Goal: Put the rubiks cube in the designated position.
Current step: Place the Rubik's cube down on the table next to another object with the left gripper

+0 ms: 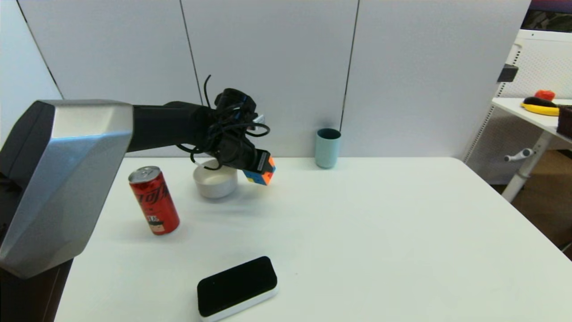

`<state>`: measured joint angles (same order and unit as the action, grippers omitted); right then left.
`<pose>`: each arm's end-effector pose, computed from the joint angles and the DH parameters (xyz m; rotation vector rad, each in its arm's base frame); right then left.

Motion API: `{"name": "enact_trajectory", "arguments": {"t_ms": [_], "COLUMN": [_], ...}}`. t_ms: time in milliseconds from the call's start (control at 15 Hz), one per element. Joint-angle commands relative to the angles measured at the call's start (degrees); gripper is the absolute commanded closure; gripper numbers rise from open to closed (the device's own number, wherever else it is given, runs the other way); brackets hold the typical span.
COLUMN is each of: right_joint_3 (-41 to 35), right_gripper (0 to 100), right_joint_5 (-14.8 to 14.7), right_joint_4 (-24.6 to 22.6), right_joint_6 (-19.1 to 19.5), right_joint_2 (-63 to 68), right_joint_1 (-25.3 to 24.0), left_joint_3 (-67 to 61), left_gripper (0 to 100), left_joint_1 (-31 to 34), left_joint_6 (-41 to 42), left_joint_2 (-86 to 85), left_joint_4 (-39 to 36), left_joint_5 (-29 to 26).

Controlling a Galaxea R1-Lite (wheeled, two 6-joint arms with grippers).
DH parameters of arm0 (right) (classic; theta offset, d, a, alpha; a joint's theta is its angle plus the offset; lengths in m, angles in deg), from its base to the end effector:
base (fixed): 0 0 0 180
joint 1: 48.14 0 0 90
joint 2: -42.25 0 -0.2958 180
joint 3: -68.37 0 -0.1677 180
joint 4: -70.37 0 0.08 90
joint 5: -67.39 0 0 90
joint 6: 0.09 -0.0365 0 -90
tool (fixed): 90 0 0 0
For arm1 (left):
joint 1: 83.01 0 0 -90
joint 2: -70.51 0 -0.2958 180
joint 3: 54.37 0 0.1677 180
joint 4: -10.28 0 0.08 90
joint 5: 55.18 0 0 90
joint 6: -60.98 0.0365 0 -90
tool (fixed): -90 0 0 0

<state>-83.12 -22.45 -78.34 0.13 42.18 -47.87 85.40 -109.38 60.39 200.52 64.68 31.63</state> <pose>-0.0322 0.0003 0.0744 -0.0037 0.0473 -0.0018 0.3918 -0.1965 0.1732 0.1486 0.7738 -0.4853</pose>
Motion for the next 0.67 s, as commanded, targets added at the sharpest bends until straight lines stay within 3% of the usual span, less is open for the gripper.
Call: {"name": "enact_trajectory", "arguments": {"t_ms": [67,667], "right_joint_3": [0.0,0.0], "right_gripper": [0,0], "right_joint_5": [0.02,0.02], "right_joint_4": [0.04,0.04], "right_joint_6": [0.04,-0.04], "right_joint_2": [0.07,0.07], "right_joint_1": [0.0,0.0], "left_joint_3": [0.11,0.11], "left_gripper": [100,100], "left_joint_1": [-0.09,0.0], "left_joint_6": [-0.11,-1.42], "left_joint_2": [0.68,1.38], "left_joint_4": [-0.05,-0.84], "left_joint_5": [1.96,4.25]}}
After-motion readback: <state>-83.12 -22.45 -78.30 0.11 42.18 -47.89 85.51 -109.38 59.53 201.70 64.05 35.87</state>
